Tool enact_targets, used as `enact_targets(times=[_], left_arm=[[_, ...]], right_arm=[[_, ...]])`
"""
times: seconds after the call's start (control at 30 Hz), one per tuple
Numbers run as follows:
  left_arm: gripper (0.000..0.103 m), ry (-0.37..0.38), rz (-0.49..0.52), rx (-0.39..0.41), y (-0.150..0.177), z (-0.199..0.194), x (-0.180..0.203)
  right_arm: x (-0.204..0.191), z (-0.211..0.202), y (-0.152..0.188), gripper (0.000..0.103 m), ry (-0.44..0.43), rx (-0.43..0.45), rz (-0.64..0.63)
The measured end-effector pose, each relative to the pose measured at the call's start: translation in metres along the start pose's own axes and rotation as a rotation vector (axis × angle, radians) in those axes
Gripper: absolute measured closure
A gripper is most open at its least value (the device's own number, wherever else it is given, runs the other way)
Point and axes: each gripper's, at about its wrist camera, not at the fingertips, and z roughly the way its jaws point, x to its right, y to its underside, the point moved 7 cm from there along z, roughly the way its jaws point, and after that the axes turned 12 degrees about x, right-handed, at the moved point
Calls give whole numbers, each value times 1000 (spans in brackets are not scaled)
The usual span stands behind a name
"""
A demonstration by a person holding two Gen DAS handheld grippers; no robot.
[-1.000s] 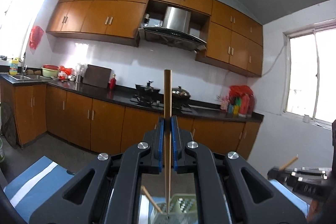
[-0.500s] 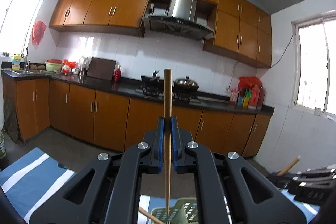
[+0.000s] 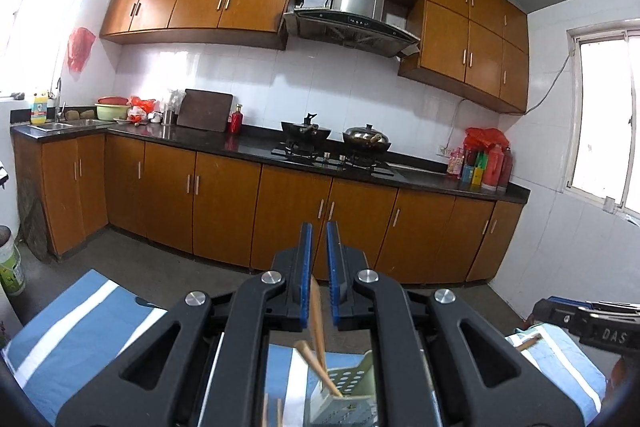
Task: Organize utensils
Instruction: 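Open the left tool while the right tool opens, releasing chopsticks into the holder, then grasp a chopstick with the right tool while the left tool grasps another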
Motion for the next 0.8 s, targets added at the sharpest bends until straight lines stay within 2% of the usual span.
enact_targets(times=[0.13,0.23,0.3,0.37,0.57,0.7,0.8], left_arm=[[95,11,-3,-8,-12,-22,-11],[92,16,9,-24,-10,-46,-24],[80,13,20,-41,-1,-61,-36],[76,6,28,-70,12,-70,-45],[76,-32,116,-255,90,-81,-70],[77,-37,132,-393,145,-84,-80],[77,-37,141,-475,179,-88,-86]], right_arm=[[19,-28,5,74,40,42,17],[40,-46,22,73,94,51,17],[54,-52,40,73,132,37,17],[71,-51,73,73,168,-12,28],[86,-22,173,73,192,-203,68],[70,-7,230,74,155,-285,59],[53,3,258,74,134,-325,42]])
